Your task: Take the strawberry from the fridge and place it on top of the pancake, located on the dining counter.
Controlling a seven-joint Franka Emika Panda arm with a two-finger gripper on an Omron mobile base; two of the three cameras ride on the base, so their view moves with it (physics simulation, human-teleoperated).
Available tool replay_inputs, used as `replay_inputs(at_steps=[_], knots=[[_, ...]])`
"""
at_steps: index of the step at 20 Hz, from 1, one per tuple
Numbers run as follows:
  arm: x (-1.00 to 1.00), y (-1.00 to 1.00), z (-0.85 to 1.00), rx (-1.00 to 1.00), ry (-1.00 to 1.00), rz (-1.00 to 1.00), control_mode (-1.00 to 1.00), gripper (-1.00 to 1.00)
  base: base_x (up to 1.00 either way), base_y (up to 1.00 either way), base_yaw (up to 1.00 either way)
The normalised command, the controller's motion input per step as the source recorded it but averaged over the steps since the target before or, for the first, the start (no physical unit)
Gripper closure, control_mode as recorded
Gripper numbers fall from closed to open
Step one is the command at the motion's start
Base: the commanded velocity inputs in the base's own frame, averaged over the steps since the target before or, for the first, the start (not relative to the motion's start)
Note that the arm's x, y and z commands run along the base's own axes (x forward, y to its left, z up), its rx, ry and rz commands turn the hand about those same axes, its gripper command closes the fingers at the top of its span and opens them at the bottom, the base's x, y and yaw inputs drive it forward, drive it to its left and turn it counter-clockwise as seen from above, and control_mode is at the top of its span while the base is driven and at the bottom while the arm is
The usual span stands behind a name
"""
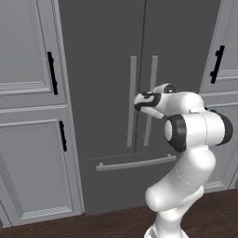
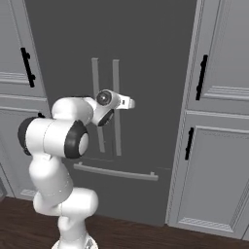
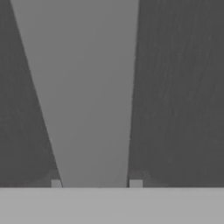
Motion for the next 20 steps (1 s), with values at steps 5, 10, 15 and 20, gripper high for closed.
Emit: replay_inputs(at_steps=[5,10,15,20], knots=[[-0.78,-1.0,-0.15,0.07,-0.11,0.0,-1.0,1.0,0.0,0.0,0.0],[-0.74,-1.0,-0.02,0.1,-0.02,0.0,-1.0,1.0,0.0,0.0,0.0],[-0.53,-1.0,-0.07,0.12,0.0,0.0,-1.0,1.0,0.0,0.0,0.0],[-0.58,-1.0,-0.06,0.08,0.03,-0.03,-1.0,1.0,0.0,0.0,0.0]])
